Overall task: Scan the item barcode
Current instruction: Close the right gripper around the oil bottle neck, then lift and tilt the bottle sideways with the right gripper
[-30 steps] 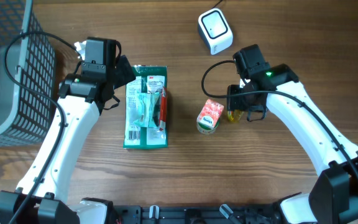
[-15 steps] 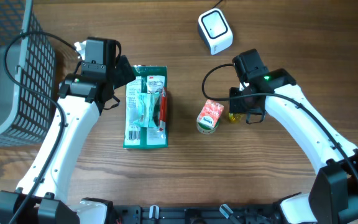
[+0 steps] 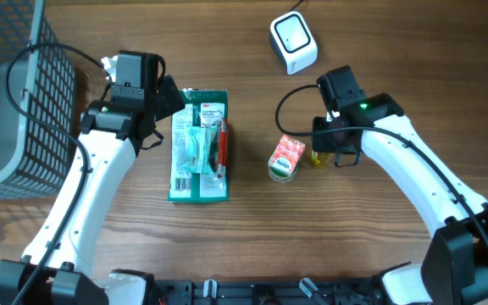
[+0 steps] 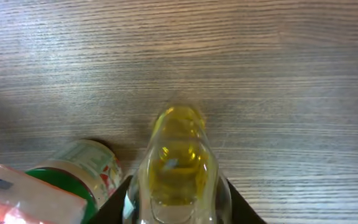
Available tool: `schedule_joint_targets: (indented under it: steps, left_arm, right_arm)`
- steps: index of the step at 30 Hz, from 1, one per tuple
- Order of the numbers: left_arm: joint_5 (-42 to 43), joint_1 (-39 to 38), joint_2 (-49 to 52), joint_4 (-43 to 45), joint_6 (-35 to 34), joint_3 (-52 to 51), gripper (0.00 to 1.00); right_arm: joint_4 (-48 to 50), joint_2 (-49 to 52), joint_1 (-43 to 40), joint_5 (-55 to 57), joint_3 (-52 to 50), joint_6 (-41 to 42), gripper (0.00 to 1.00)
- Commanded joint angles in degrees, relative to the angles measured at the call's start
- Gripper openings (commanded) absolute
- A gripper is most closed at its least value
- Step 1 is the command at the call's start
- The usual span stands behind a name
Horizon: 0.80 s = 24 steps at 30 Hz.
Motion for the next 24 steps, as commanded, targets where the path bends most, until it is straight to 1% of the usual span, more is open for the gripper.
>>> schedule_joint_targets:
  steps: [1, 8, 10, 11, 13, 16, 19, 24]
  left_arm:
    - [0.11, 0.26, 0.26, 0.15, 0.90, -0.20, 1.00]
    - [0.11, 0.26, 0.26, 0.15, 0.87, -0.20, 1.00]
    - [0.11, 0.26, 0.26, 0.15, 0.87, -0.20, 1.00]
    - [0.11, 0.26, 0.26, 0.15, 0.90, -0.20, 1.00]
    - [0.11, 0.26, 0.26, 0.15, 0.87, -0.20, 1.00]
    - [0.11, 0.26, 0.26, 0.15, 0.90, -0.20, 1.00]
    - [0.11, 0.26, 0.26, 0.15, 0.90, -0.20, 1.00]
    - [0.11, 0.26, 0.26, 0.15, 0.90, -0.20, 1.00]
  right_arm:
    - [-0.98, -0.07, 0.02, 0.59, 1.01, 0.22, 0.17]
    - [-8.20, -8.70, -5.55, -0.44, 8.90, 0.11, 0.17]
    - [-7.76, -12.98, -8.57, -9.16, 8.96, 0.31, 0.14]
    - [-7.30, -14.58, -9.90, -15.91, 8.96, 0.33, 0.09]
    - [-5.55, -16.83, -11.72, -27.96, 8.96, 0.31, 0.05]
    - [-2.47, -18.64, -12.17, -40.02, 8.96, 1.05, 0.04]
    - [-2.62, -18.64, -12.13, -47.12, 8.26, 5.90, 0.04]
    - [-6.93, -18.67, -12.09, -49.66, 8.02, 5.88, 0.04]
